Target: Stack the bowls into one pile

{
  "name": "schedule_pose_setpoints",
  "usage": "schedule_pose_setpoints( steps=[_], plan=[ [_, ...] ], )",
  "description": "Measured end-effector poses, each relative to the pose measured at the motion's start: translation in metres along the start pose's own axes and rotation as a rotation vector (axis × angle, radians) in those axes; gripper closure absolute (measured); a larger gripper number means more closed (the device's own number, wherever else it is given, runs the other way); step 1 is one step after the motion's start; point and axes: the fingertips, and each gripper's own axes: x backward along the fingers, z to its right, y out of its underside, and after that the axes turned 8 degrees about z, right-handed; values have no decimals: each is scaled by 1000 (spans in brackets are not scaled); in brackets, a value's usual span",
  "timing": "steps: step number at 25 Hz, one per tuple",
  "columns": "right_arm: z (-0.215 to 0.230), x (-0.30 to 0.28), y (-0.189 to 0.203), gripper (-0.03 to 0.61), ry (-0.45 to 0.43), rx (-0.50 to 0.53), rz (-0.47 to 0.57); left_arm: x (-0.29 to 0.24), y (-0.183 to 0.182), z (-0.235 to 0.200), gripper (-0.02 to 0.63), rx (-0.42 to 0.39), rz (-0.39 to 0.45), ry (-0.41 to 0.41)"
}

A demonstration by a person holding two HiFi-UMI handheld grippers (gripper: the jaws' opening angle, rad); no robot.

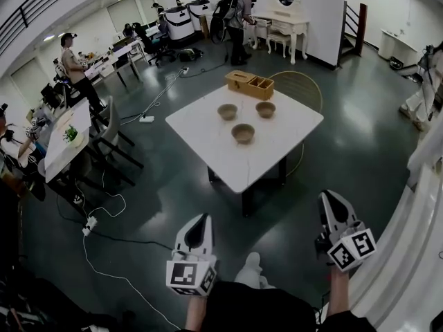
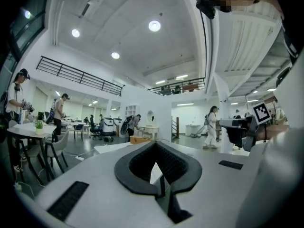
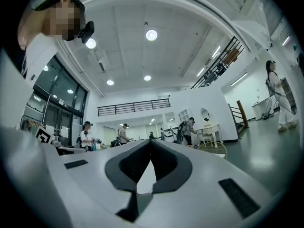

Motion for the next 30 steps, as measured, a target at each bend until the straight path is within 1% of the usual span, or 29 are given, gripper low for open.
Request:
schedule_pose_setpoints(
  steps=[5,8,12,23,30],
  plan=[
    [3,-19,9,565,-23,5,-21,-10,7,-9,600,18,-18,-21],
    [10,-38,14,565,-35,3,-23,-25,10,-19,600,23,-14,-35],
    [24,-68,29,565,-38,-4,-39,-58,18,-31,600,38,-18,-34],
    [70,-158,57,565,-27,-12,-78,-168,31,-61,600,62,-20,8],
    [91,-199,70,565,-16,3,-104,-220,39,-78,600,109,-16,37]
  ],
)
